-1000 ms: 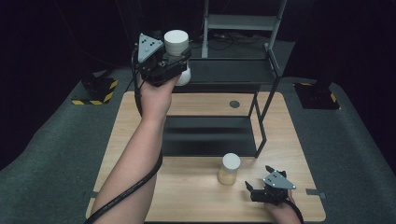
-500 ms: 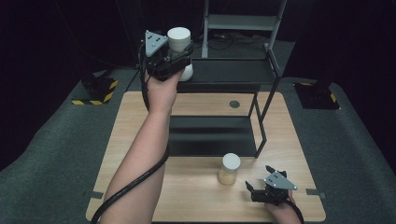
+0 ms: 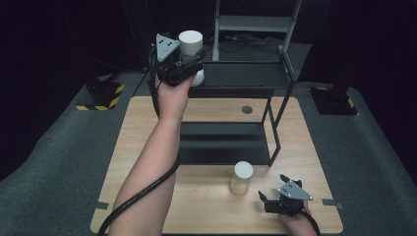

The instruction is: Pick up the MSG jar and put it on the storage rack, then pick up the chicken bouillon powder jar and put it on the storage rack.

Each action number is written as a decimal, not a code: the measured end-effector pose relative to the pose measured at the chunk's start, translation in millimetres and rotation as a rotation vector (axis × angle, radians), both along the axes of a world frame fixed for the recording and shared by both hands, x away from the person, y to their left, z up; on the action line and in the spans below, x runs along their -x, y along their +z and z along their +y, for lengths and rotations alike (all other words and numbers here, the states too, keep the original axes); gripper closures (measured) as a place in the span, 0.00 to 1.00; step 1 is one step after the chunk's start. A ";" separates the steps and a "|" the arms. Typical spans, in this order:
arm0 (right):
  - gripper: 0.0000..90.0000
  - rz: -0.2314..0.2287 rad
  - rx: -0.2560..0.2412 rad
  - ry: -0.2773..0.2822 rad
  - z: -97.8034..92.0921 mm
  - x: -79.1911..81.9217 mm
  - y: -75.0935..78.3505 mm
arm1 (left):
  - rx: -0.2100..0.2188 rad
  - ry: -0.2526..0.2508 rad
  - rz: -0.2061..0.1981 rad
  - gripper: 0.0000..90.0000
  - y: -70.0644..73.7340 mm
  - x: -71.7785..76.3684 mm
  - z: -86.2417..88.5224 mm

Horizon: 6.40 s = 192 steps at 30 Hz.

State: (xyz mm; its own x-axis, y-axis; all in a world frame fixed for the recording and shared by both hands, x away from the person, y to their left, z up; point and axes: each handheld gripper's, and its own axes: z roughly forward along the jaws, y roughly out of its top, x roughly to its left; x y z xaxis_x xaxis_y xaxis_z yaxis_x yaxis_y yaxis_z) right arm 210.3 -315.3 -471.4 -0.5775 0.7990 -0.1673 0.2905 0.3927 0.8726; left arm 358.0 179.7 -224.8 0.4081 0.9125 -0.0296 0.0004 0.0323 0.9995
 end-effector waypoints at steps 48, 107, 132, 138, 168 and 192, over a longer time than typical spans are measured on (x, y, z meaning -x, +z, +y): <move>0.00 -0.003 0.020 0.002 3.1 0.3 0.7 | -0.005 0.024 0.003 0.00 -12.8 36.0 0.0; 0.00 -0.015 0.056 0.008 8.3 1.9 1.0 | -0.067 -0.036 0.242 0.01 -169.9 133.8 41.5; 0.00 -0.014 0.066 -0.002 11.0 2.2 1.5 | -0.217 -0.070 0.506 0.00 -244.8 146.2 41.8; 0.00 -0.012 0.069 -0.013 12.7 2.5 1.8 | -0.357 -0.083 0.497 0.01 -239.0 147.9 27.2; 0.00 -0.032 0.020 -0.013 5.8 6.3 -0.8 | -0.463 -0.100 0.465 0.01 -238.1 153.9 13.9; 0.00 -0.061 -0.055 0.065 9.4 15.6 21.6 | -0.460 -0.128 0.467 0.01 -237.7 151.4 17.8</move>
State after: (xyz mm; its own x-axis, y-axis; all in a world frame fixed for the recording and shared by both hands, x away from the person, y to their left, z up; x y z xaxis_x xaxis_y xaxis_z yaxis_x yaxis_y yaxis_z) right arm 194.8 -305.9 -449.8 -0.6181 0.7695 -0.1609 0.2114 0.3598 0.9088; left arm 206.6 197.6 -462.5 0.5525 0.8197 0.1512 0.4120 -0.4263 0.8054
